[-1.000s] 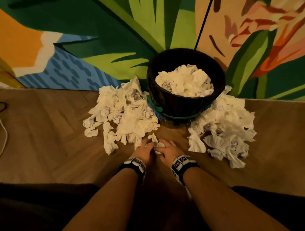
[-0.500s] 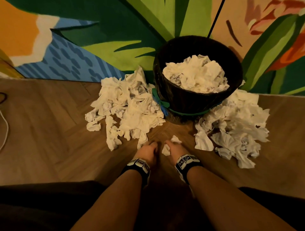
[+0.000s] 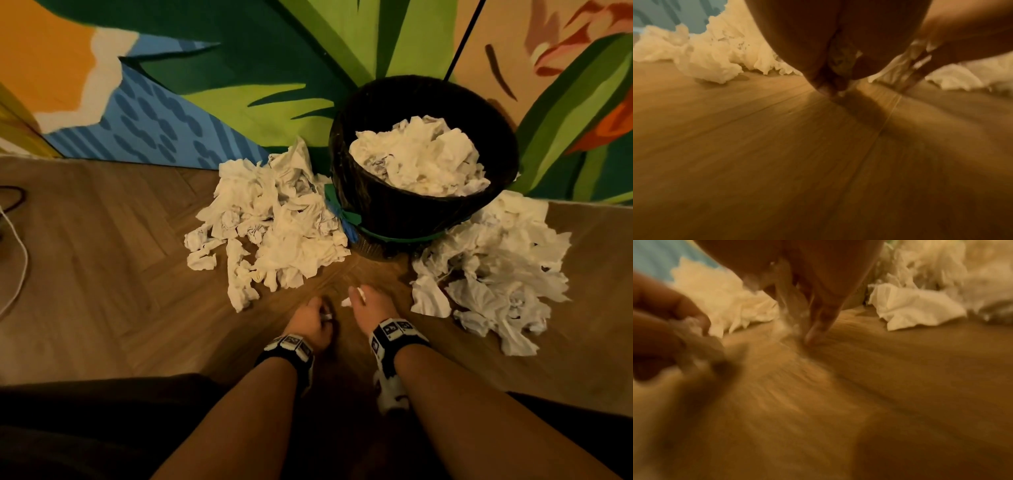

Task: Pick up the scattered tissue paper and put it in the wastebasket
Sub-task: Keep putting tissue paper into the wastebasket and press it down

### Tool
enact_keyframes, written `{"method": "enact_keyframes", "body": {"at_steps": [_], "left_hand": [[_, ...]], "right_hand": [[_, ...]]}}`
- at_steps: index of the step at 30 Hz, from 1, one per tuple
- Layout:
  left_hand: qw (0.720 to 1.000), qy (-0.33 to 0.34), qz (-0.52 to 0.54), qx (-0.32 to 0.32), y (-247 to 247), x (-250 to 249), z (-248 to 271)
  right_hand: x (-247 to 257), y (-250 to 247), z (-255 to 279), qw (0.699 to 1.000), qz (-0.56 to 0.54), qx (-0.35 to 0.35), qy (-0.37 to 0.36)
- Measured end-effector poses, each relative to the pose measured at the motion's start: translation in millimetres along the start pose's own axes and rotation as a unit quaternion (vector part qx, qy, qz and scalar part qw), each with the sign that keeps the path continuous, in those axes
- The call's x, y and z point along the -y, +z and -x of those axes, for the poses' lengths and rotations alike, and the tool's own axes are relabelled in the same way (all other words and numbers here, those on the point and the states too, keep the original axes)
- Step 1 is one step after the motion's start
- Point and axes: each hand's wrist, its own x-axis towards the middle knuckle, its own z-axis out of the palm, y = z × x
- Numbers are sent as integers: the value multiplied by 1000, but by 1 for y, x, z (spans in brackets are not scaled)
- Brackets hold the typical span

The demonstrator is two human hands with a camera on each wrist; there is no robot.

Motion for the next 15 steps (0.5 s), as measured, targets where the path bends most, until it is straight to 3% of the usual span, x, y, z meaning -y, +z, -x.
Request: {"method": "enact_keyframes", "body": {"at_steps": [2, 6, 11, 15], "left_hand": [[998, 9, 61, -14, -3, -8, -1], [992, 37, 114, -34, -10, -26, -7], [981, 36, 138, -131, -20, -26, -16], [980, -37, 23, -196, -34, -14, -28]], "right_hand": [[7, -1, -2, 997, -63, 12, 33], [18, -3, -4, 989, -150, 8, 19], [18, -16, -6, 989, -140, -52, 15], [6, -19, 0, 990, -121, -60, 33]]}}
